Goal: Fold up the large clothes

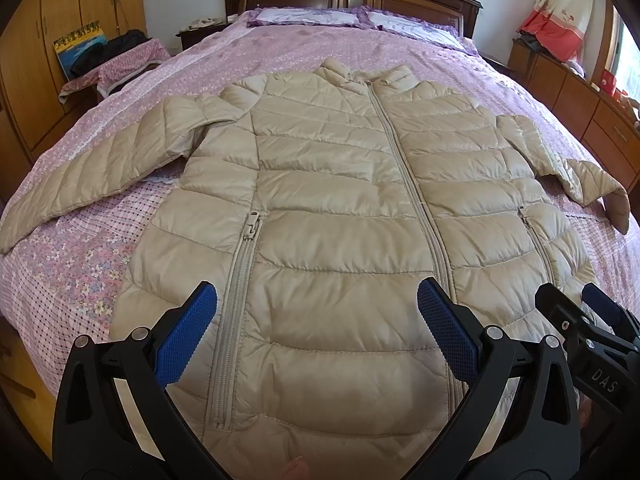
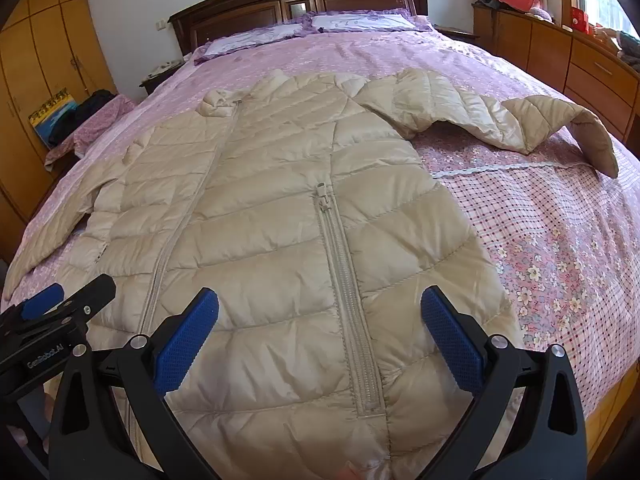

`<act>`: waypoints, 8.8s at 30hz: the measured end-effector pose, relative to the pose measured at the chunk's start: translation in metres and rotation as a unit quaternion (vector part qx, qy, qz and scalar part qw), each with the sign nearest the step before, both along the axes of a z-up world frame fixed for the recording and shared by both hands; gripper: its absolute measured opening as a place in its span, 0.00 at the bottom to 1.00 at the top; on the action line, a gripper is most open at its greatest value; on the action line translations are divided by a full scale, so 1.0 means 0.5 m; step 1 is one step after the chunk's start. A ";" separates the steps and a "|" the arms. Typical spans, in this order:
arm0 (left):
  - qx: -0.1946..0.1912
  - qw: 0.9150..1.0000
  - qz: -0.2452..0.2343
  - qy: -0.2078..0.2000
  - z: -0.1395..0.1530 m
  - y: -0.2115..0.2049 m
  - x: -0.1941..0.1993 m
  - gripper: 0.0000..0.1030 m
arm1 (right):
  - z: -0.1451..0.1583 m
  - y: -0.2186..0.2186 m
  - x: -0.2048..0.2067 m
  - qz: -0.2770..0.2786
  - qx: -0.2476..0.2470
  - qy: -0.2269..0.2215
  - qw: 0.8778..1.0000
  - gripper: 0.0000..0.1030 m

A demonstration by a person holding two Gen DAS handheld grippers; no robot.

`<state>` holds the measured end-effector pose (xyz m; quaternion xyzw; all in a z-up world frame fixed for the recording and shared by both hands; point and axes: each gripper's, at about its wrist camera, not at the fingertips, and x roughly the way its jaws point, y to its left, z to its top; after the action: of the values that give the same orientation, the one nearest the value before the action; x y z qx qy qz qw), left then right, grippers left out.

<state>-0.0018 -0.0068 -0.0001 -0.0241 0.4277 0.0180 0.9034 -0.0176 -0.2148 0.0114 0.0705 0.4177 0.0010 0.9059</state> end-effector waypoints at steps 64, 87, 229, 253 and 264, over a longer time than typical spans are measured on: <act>-0.006 1.000 0.005 0.004 0.004 0.022 -0.001 0.97 | -0.001 -0.005 0.000 -0.006 -0.001 0.005 1.000 0.95; -0.025 0.999 -0.013 0.018 0.061 -0.005 0.043 0.97 | 0.057 -0.202 0.030 -0.081 0.040 -0.009 0.996 0.95; 0.007 0.998 -0.054 0.013 0.081 0.034 0.165 0.97 | 0.094 -0.119 0.242 -0.031 0.137 0.014 0.990 0.81; 0.104 0.979 -0.174 -0.026 0.069 -0.314 0.388 0.97 | 0.038 -0.280 0.200 -0.082 0.144 0.032 0.986 0.83; 0.107 0.979 -0.171 -0.026 0.045 -0.329 0.435 0.42 | 0.029 -0.291 0.172 -0.089 0.152 0.034 0.984 0.83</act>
<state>0.2159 -0.1713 0.0223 0.1459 0.3976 -0.0912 0.9013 0.0683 -0.3603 0.0259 0.2443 0.4351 -0.0181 0.8664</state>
